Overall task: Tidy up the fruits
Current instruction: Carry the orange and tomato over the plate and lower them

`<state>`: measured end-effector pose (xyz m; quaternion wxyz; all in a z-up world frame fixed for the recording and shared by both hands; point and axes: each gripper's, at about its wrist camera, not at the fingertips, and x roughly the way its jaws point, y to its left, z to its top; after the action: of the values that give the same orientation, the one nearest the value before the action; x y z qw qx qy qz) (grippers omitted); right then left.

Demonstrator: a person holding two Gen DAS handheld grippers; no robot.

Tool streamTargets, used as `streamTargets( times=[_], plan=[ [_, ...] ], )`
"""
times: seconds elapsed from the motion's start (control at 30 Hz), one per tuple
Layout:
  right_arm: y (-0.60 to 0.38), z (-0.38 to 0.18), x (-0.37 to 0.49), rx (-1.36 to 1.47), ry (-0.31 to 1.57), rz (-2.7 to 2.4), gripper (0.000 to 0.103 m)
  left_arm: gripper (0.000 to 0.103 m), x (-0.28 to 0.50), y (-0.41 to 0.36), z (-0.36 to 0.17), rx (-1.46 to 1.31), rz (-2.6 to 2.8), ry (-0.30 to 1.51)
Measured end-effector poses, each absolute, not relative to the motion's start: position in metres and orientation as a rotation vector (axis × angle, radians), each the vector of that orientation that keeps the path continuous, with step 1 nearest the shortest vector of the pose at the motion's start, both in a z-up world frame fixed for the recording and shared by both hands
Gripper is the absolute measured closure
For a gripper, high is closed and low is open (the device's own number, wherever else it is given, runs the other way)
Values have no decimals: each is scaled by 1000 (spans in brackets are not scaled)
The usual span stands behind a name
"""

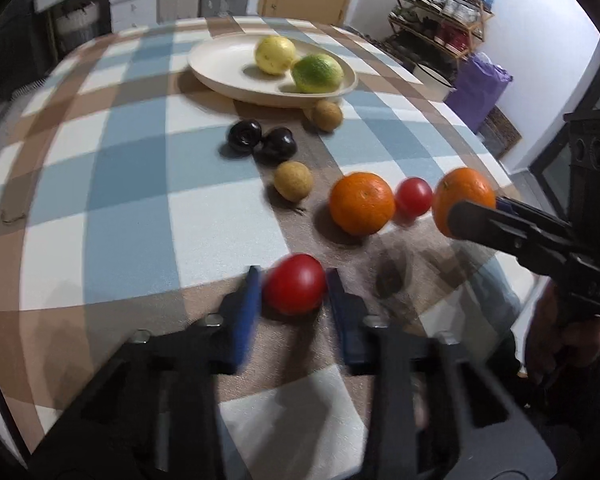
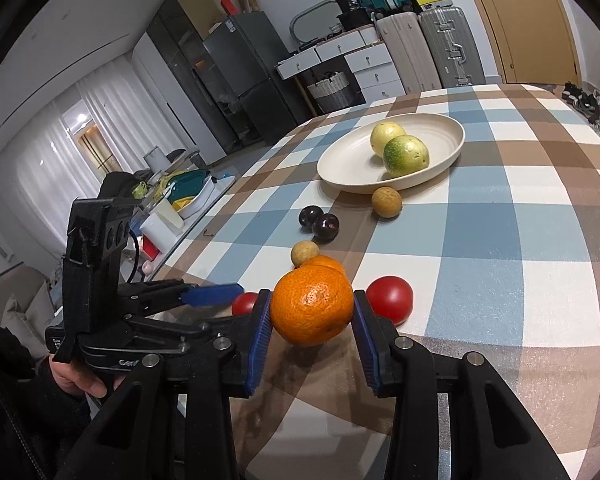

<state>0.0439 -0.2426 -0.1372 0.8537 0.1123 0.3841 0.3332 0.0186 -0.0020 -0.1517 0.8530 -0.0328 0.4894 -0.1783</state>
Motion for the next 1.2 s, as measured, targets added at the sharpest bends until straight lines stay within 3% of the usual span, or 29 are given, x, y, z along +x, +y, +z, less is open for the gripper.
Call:
streamTargets(
  times=[0.53,1.2],
  plan=[
    [-245,-111,73,206,742,710,64,76,45,4,-121,-71,-336,997],
    [-239,-92,162,232,760,723,64,76,160,4,-84,-148,-355,975]
  ],
)
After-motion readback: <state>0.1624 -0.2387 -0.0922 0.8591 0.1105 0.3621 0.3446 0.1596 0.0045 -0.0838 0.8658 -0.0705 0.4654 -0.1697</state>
